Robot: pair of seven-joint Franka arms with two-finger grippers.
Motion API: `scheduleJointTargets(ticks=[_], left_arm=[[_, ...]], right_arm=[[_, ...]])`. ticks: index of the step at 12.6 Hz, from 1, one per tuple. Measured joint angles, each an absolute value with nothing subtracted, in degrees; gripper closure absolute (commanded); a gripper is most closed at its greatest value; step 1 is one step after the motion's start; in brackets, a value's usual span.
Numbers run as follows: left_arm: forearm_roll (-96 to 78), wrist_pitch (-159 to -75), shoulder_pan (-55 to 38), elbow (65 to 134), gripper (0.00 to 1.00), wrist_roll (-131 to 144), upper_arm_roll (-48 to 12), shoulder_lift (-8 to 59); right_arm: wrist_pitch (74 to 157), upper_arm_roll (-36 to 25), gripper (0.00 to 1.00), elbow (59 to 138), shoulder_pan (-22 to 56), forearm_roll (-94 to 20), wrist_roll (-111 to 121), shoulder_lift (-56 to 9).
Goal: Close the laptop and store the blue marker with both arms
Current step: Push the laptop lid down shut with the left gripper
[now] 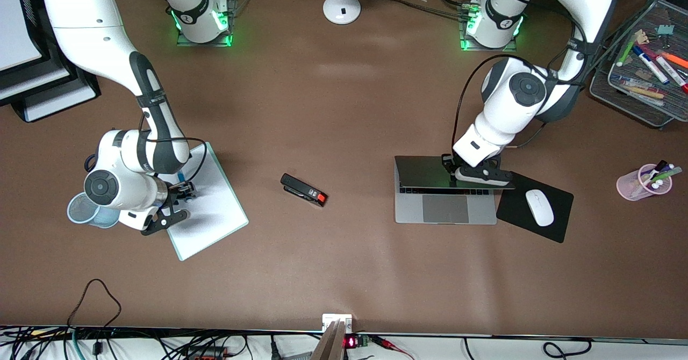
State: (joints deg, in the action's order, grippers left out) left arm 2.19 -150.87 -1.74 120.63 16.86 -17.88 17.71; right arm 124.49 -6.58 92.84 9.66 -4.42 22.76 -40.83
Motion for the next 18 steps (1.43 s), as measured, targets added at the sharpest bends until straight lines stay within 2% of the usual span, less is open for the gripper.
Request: scheduleJointTargets(ticks=[7,12,14,18], left_arm=[[4.42,-152.11,-1.66,115.18,1.0,16.86,-16.34,23.54],[4.45,-157.72,-1.74,113.92,1.0,16.86,-15.84,28.26],[4.68,-160.2,-1.85,113.43,1.0,16.86,-15.18,30.3],[6.1,-161.01,-1.92,111.36,1.0,16.86,-14.52,33.31]], right_arm=[[124.43,-6.58,0.52,93.1,9.66,-4.42,22.77,-40.9],[124.39,-6.58,0.53,93.16,9.67,-4.42,22.78,-40.93],[124.39,-6.58,0.56,93.2,9.67,-4.42,22.78,-40.96],[124.39,-6.58,0.59,93.23,9.67,-4.42,22.79,-40.99]])
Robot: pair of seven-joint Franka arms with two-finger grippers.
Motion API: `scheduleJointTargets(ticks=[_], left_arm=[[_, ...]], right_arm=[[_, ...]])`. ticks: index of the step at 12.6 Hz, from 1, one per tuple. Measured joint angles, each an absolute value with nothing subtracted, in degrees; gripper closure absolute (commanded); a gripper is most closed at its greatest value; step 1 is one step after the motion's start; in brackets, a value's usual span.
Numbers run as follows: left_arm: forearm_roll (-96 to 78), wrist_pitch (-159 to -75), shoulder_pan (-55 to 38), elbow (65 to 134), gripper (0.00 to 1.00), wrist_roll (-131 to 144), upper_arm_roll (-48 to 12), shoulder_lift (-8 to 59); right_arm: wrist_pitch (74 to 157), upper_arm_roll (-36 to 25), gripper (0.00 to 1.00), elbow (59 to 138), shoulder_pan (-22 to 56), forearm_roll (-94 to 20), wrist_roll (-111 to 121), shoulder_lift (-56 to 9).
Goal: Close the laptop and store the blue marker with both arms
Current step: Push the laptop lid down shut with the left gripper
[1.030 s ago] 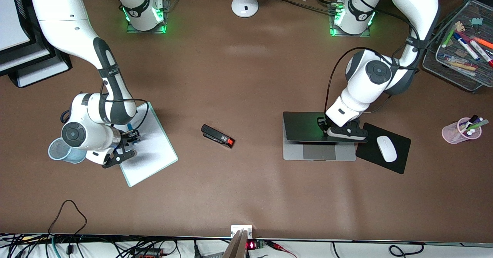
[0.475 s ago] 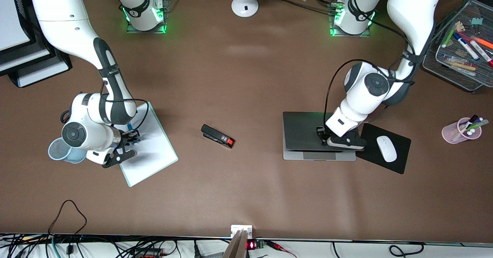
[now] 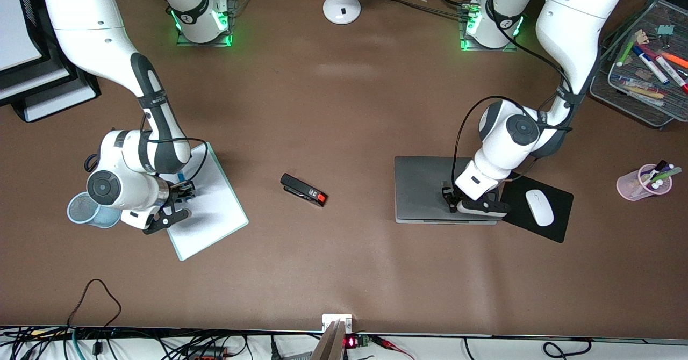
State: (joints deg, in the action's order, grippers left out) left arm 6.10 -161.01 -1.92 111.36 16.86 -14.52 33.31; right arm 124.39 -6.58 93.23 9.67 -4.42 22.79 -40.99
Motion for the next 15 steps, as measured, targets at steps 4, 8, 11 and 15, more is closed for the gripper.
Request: scheduleJointTargets(ticks=[4,8,11,15], left_arm=[[6.36,-161.02,-2.06,109.87,1.0,16.86,-14.42,35.75],[6.38,-162.92,-2.08,109.27,1.0,16.86,-14.37,37.85],[6.39,-164.21,-2.1,109.09,1.0,16.86,-14.24,38.67],[6.39,-164.22,-2.11,109.03,1.0,16.86,-14.22,38.71]], right_arm=[[124.4,-6.58,0.61,93.27,9.67,-4.42,22.81,-41.06],[124.44,-6.56,0.65,93.29,9.69,-4.42,22.82,-41.35],[124.44,-6.56,0.76,93.29,9.7,-4.42,22.85,-41.39],[124.44,-6.54,0.87,93.29,9.74,-4.42,23.3,-41.39]])
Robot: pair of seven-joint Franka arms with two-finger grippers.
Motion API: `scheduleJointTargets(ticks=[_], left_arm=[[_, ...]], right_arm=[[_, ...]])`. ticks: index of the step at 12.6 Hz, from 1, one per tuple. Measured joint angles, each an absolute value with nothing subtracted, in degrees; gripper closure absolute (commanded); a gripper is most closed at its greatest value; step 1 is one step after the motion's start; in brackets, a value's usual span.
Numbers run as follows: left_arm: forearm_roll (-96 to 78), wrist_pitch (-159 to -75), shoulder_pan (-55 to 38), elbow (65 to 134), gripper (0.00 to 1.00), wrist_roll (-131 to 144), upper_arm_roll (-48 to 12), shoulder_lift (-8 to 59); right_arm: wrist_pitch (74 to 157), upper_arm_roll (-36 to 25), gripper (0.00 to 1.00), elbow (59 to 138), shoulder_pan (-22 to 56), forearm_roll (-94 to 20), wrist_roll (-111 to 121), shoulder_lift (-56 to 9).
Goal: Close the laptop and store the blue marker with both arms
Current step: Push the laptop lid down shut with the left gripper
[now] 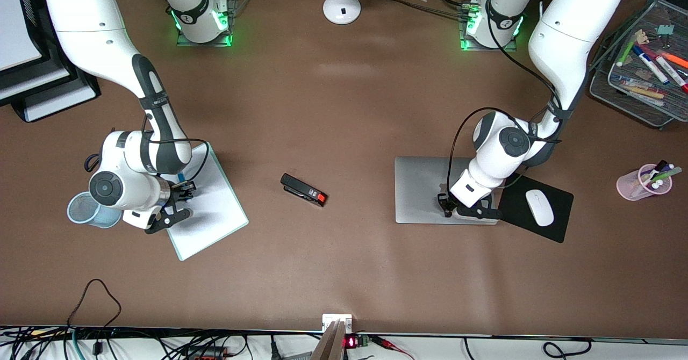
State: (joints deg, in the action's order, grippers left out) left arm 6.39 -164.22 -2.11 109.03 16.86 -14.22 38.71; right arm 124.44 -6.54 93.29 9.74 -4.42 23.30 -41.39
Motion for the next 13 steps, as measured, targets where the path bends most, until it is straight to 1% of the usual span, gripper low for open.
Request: scheduleJointTargets(ticks=[2,4,5,6,8,11,12,13], left_arm=[[6.48,-164.22,-2.11,108.98,1.0,16.86,-14.21,38.71],[6.84,-162.98,-2.11,108.41,1.0,16.82,-14.1,38.64],[6.86,-160.59,-2.09,107.47,1.0,16.77,-14.07,38.4],[6.88,-157.08,-2.07,106.19,0.99,16.7,-14.06,37.74],[6.91,-147.34,-2.01,103.52,0.98,16.48,-14.07,34.67],[6.94,-131.17,-2.0,100.33,0.93,15.32,-14.1,28.33],[6.94,-126.81,-2.0,99.45,0.89,15.15,-14.21,26.65],[6.94,-122.69,-2.02,98.56,0.81,15.06,-14.45,25.16]], right_arm=[[124.46,-6.54,0.92,93.27,9.74,-4.42,24.4,-41.39],[124.57,-6.54,0.94,93.03,9.74,-4.43,27.04,-41.39],[124.63,-6.54,0.94,92.66,9.74,-4.43,27.67,-41.38],[124.64,-6.54,0.94,92.09,9.75,-4.44,27.93,-41.34],[124.63,-6.54,0.94,90.59,9.75,-4.44,28.87,-40.51],[124.54,-6.55,0.94,89.79,9.7,-4.49,35.0,-36.83],[124.47,-6.56,0.94,89.72,9.61,-4.49,37.01,-35.43],[124.03,-6.57,0.94,89.67,9.47,-4.5,39.25,-33.9]])
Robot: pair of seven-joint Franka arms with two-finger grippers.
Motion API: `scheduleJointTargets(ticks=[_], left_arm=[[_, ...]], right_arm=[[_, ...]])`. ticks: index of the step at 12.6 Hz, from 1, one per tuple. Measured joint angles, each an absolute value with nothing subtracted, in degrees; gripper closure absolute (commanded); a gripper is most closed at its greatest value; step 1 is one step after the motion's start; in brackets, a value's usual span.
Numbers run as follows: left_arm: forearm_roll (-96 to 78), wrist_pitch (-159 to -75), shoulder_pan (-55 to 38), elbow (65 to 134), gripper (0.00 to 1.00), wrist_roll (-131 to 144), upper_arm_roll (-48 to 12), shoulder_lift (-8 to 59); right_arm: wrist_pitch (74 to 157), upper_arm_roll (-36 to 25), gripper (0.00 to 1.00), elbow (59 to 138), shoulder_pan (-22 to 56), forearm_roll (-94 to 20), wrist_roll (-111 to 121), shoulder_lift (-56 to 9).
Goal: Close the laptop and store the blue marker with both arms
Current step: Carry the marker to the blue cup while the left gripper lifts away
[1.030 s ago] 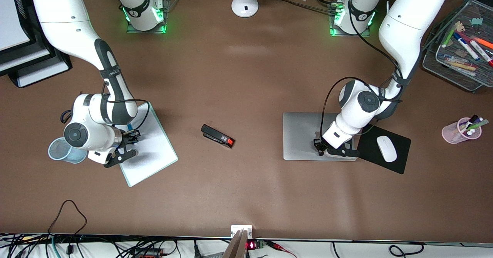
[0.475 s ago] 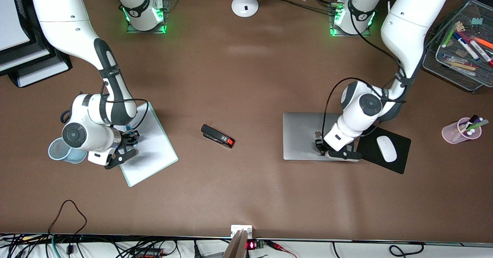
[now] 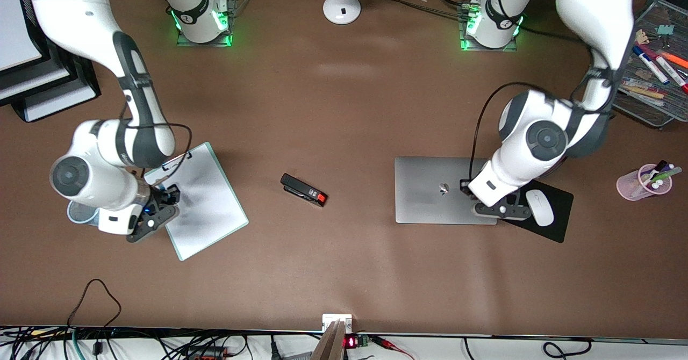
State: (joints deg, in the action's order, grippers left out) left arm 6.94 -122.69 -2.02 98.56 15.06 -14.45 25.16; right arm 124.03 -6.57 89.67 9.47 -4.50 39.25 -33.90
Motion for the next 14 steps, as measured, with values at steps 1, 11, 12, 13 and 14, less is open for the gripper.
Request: scheduleJointTargets(ticks=[1,11,12,13,14], left_arm=[[6.94,-118.87,-2.04,97.57,0.69,15.04,-14.71,23.94],[6.94,-100.32,-1.98,87.72,0.0,11.51,-15.96,19.05],[6.94,-99.13,-1.84,87.38,0.0,10.12,-15.95,18.38],[6.94,-97.32,-1.7,86.82,0.0,9.27,-15.94,17.65],[6.94,-95.19,-1.64,85.95,0.0,8.63,-15.92,17.03]], right_arm=[[122.79,-6.58,0.94,89.62,9.15,-4.51,41.63,-32.3],[112.93,-7.0,0.94,88.37,1.91,-19.43,76.41,-19.21],[112.37,-7.04,0.94,88.01,0.09,-23.11,81.79,-19.21],[111.51,-7.07,0.94,87.96,-1.86,-26.35,87.14,-19.25],[110.2,-7.08,0.94,87.97,-3.71,-29.23,92.0,-19.41]])
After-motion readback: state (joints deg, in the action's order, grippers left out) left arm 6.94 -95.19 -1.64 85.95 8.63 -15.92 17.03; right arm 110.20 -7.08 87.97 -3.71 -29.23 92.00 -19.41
